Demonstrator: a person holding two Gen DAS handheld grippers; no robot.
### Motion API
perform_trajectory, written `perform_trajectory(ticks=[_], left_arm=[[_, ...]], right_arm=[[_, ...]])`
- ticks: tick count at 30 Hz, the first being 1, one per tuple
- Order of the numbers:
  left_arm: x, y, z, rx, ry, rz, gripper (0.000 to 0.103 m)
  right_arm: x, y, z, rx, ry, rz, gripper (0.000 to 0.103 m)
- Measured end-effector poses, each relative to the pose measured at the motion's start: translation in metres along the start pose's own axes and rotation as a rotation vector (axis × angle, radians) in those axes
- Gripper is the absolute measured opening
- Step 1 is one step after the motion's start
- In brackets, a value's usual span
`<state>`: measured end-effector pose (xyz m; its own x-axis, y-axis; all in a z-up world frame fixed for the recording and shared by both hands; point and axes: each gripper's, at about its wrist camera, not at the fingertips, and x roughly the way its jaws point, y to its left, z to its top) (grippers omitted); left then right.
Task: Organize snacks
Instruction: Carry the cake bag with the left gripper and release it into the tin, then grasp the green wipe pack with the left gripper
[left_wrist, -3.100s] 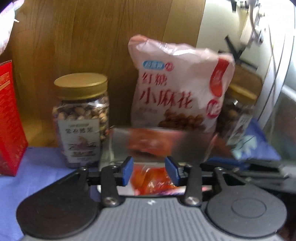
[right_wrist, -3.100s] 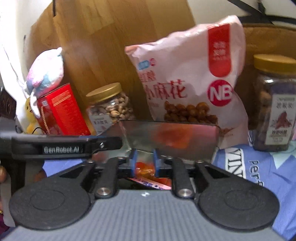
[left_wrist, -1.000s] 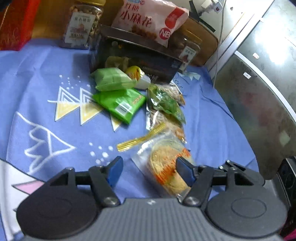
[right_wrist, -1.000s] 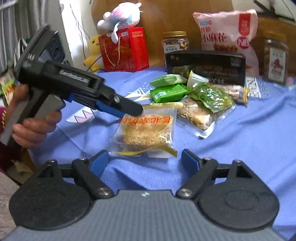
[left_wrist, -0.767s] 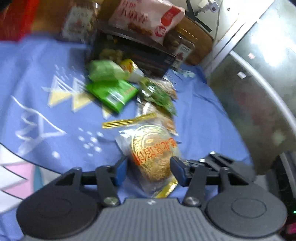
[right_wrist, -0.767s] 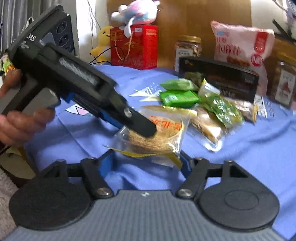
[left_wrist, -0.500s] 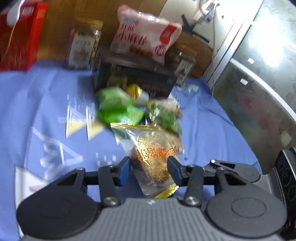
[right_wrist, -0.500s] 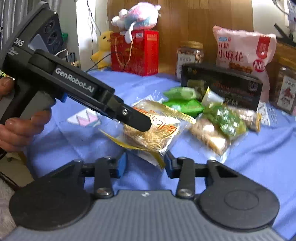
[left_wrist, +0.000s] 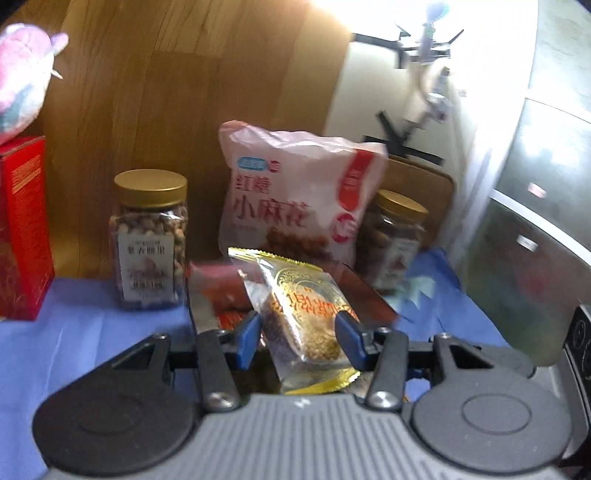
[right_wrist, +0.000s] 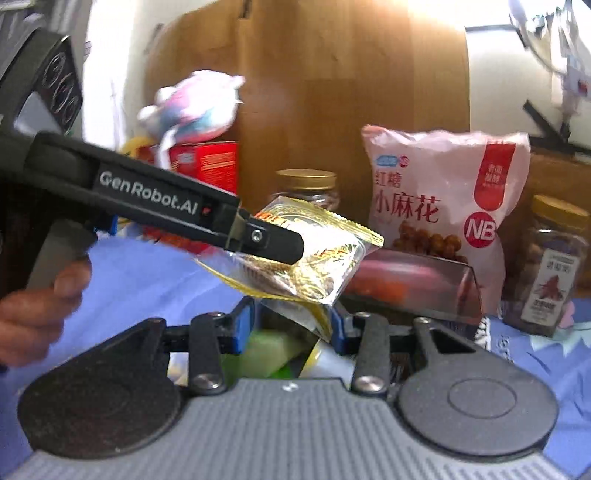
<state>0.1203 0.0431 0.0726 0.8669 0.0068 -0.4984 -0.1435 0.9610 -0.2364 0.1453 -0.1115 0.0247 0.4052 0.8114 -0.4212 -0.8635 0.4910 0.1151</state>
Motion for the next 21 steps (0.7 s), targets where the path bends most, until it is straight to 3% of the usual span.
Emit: perform_trajectory(ticks=[4, 9, 13, 16, 21], left_arm=[[0.035, 0.015, 0.012, -0.020, 0.027, 0.032, 0.045], [0.052, 0.022, 0.006, -0.011, 0.041, 0.085, 0.045], [0.030, 0.023, -0.002, -0.011, 0.026, 0.039, 0.049], [0.001, 0.030, -0.015, -0.026, -0.002, 0.009, 0.050], [-0.011, 0.059, -0.051, -0.188, 0.075, -0.041, 0.050]], right_arm=[[0.037, -0.023, 0.011, 0.064, 0.035, -0.001, 0.045], [0.055, -0.027, 0.008, 0.072, 0.024, -0.008, 0.056], [0.042, -0.030, 0.006, 0.085, -0.021, -0.026, 0.056], [0.014, -0.033, -0.002, 0.158, -0.054, 0.027, 0.056], [0.011, -0.011, -0.032, 0.158, 0.071, 0.115, 0.055]])
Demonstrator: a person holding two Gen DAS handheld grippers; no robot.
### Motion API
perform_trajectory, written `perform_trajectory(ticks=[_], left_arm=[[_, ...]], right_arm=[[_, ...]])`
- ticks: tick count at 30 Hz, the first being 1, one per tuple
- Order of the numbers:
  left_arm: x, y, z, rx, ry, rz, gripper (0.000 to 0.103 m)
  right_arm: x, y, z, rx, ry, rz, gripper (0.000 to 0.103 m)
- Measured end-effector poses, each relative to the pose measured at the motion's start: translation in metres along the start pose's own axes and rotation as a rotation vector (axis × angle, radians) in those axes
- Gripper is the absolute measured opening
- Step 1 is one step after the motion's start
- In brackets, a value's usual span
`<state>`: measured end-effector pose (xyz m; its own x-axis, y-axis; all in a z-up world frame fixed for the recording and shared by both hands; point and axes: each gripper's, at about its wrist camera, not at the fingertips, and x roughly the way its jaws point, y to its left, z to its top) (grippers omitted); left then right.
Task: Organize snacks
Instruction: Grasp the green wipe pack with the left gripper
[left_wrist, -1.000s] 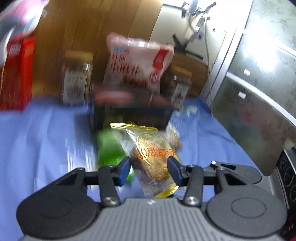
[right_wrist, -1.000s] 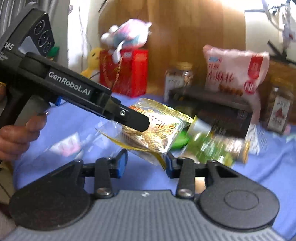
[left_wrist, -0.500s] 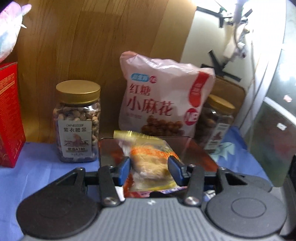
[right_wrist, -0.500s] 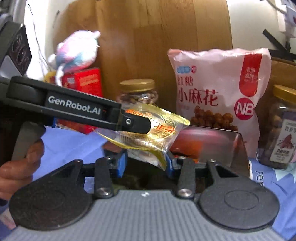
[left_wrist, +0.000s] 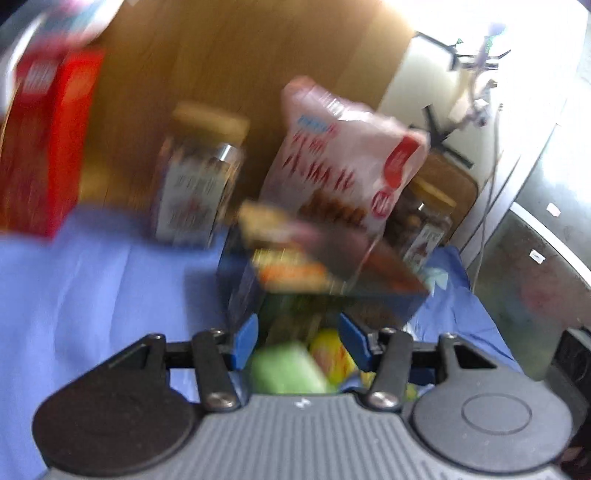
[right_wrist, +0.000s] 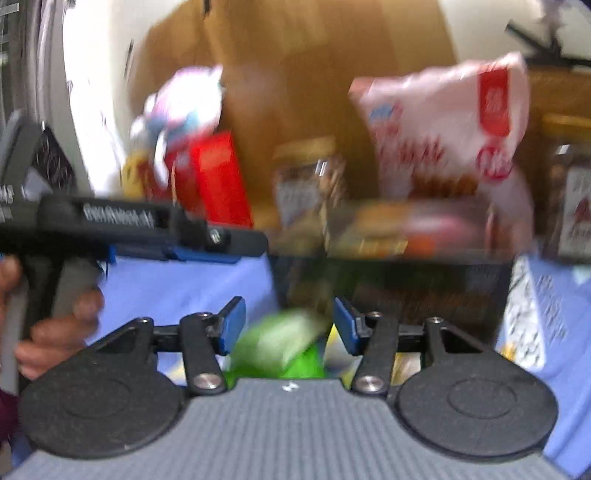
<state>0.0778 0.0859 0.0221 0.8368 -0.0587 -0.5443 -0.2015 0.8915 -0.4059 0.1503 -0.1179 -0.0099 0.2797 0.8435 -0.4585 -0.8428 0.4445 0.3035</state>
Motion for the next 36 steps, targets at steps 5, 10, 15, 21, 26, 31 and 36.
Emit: perform_trajectory(ticks=[5, 10, 15, 21, 26, 31, 36], left_arm=[[0.024, 0.021, -0.021, -0.132, 0.133, -0.042, 0.047], [0.013, 0.013, -0.031, -0.128, 0.120, -0.055, 0.039], [-0.032, 0.025, -0.045, -0.190, 0.071, -0.136, 0.044], [-0.080, 0.044, -0.077, -0.221, 0.075, -0.115, 0.059], [-0.119, 0.063, -0.102, -0.242, 0.060, -0.061, 0.070], [-0.160, 0.077, -0.118, -0.226, 0.021, -0.003, 0.074], [-0.191, 0.094, -0.124, -0.264, -0.062, 0.008, 0.077]], right_arm=[[0.029, 0.013, -0.012, -0.016, 0.120, -0.003, 0.056], [0.029, 0.027, -0.011, -0.030, 0.121, -0.029, 0.051], [0.004, 0.062, -0.011, -0.169, 0.058, -0.032, 0.050], [-0.007, 0.112, -0.025, -0.346, 0.053, 0.049, 0.049], [0.002, 0.156, -0.043, -0.465, 0.086, 0.122, 0.048], [0.009, 0.194, -0.056, -0.528, 0.121, 0.211, 0.050], [0.007, 0.210, -0.054, -0.538, 0.109, 0.245, 0.048]])
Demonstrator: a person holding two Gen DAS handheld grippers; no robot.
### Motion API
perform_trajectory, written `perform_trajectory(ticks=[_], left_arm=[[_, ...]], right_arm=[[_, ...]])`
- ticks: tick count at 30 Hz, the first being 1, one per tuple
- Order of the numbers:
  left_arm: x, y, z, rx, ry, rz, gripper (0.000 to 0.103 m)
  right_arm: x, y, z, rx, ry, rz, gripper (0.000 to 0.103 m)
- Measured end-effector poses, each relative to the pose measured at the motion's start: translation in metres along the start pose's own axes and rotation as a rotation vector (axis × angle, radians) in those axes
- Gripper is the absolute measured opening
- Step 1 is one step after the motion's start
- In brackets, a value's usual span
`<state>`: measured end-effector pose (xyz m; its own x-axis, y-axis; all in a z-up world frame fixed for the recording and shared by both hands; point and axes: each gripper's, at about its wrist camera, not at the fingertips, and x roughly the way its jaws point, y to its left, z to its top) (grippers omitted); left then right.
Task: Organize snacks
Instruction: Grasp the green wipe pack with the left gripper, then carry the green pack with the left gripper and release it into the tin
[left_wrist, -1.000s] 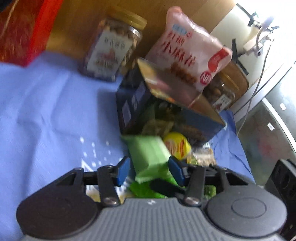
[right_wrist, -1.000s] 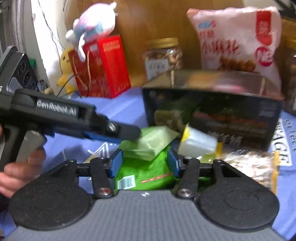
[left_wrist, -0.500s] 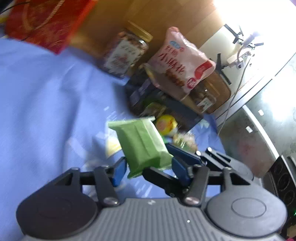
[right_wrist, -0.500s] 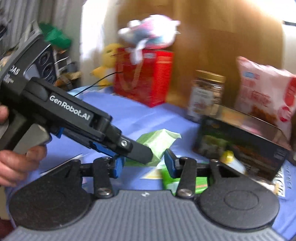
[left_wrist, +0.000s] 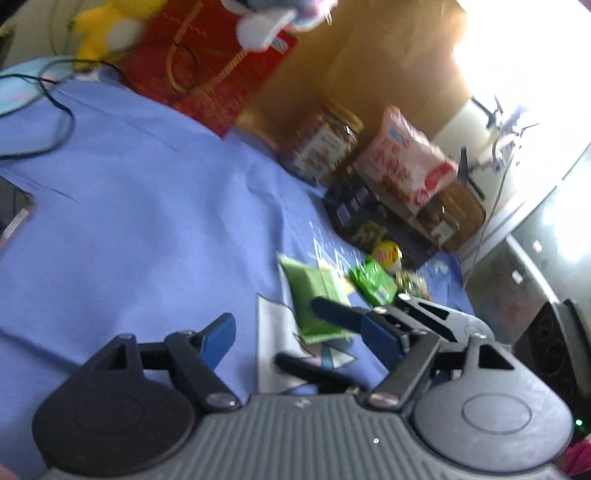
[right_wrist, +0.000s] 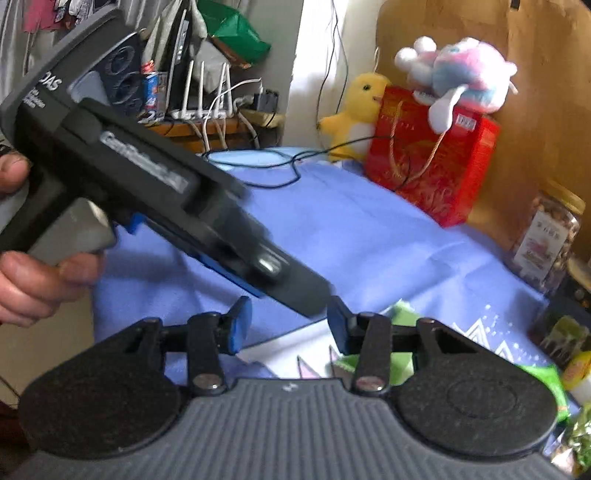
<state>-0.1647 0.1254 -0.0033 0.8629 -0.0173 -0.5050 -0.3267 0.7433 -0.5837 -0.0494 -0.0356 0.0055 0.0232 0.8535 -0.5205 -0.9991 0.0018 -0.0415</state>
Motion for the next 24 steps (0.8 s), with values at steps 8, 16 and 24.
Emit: perform_trajectory(ticks=[8, 16, 24], left_arm=[[0.018, -0.002, 0.013, -0.002, -0.009, -0.066, 0.075], [0.074, -0.028, 0.010, 0.057, 0.101, -0.082, 0.075], [0.098, -0.050, 0.000, 0.156, 0.127, -0.012, 0.065]], right_arm=[[-0.005, -0.035, -0.017, 0.162, 0.043, -0.209, 0.068], [-0.003, -0.048, -0.033, 0.283, 0.097, -0.149, 0.054], [-0.024, -0.054, -0.045, 0.324, 0.062, -0.146, 0.022]])
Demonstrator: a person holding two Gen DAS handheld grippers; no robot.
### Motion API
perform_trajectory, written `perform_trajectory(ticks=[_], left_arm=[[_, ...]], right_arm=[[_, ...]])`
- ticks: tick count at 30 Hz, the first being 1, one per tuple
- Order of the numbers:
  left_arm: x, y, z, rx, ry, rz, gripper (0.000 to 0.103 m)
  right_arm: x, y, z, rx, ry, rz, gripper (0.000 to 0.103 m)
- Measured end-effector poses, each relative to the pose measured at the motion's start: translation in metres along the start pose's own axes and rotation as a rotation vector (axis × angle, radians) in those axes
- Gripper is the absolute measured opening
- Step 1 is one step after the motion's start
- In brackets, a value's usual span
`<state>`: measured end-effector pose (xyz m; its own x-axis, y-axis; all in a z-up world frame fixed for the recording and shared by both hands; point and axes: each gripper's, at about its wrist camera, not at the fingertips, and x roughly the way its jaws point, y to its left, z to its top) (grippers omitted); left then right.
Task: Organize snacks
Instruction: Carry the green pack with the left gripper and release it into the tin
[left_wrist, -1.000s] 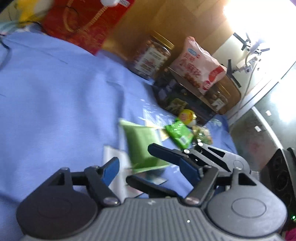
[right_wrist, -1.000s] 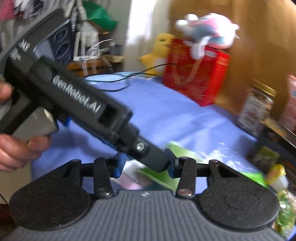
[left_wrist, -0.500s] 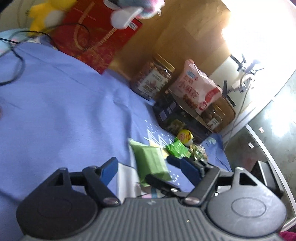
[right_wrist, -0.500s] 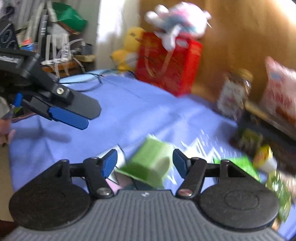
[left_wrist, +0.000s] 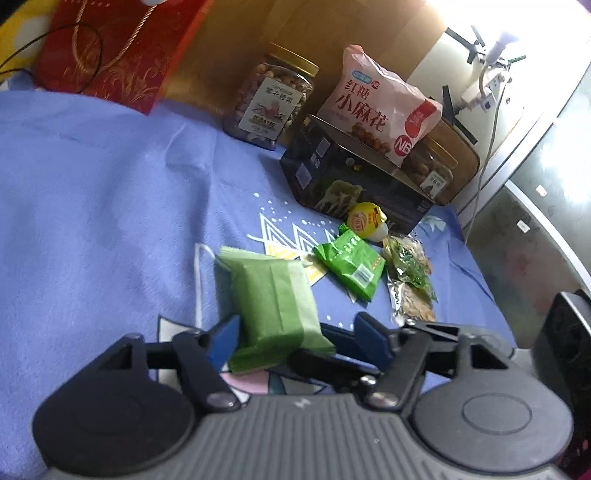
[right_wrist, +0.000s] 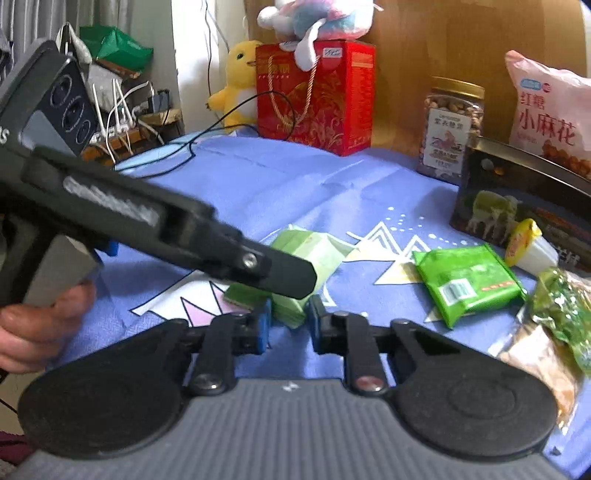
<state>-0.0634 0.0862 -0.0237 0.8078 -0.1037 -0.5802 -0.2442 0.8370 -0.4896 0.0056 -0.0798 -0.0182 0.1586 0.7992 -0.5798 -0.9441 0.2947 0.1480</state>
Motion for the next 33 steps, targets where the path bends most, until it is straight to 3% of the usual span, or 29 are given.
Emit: perform_trajectory(ticks=[4, 10, 18, 23, 27, 29, 33], left_arm=[[0.004, -0.011, 0.012, 0.006, -0.011, -0.040, 0.065], [0.023, -0.049, 0.048, 0.094, -0.057, -0.092, 0.065], [0.091, -0.121, 0.119, 0.224, -0.077, -0.159, 0.065], [0.149, -0.149, 0.150, 0.233, -0.051, -0.167, 0.065], [0.183, -0.157, 0.155, 0.232, 0.002, -0.146, 0.067], [0.187, -0.157, 0.153, 0.233, 0.007, -0.141, 0.069], [0.164, -0.153, 0.145, 0.260, -0.016, -0.170, 0.073]], right_arm=[[-0.014, -0.007, 0.002, -0.005, -0.070, -0.030, 0.021], [-0.038, -0.035, 0.014, 0.013, -0.192, -0.124, 0.021], [-0.057, -0.110, 0.040, 0.022, -0.313, -0.306, 0.021], [-0.049, -0.168, 0.053, 0.072, -0.318, -0.380, 0.021], [-0.035, -0.200, 0.052, 0.089, -0.283, -0.452, 0.022], [-0.034, -0.209, 0.049, 0.105, -0.278, -0.491, 0.026], [-0.049, -0.213, 0.036, 0.162, -0.311, -0.490, 0.033]])
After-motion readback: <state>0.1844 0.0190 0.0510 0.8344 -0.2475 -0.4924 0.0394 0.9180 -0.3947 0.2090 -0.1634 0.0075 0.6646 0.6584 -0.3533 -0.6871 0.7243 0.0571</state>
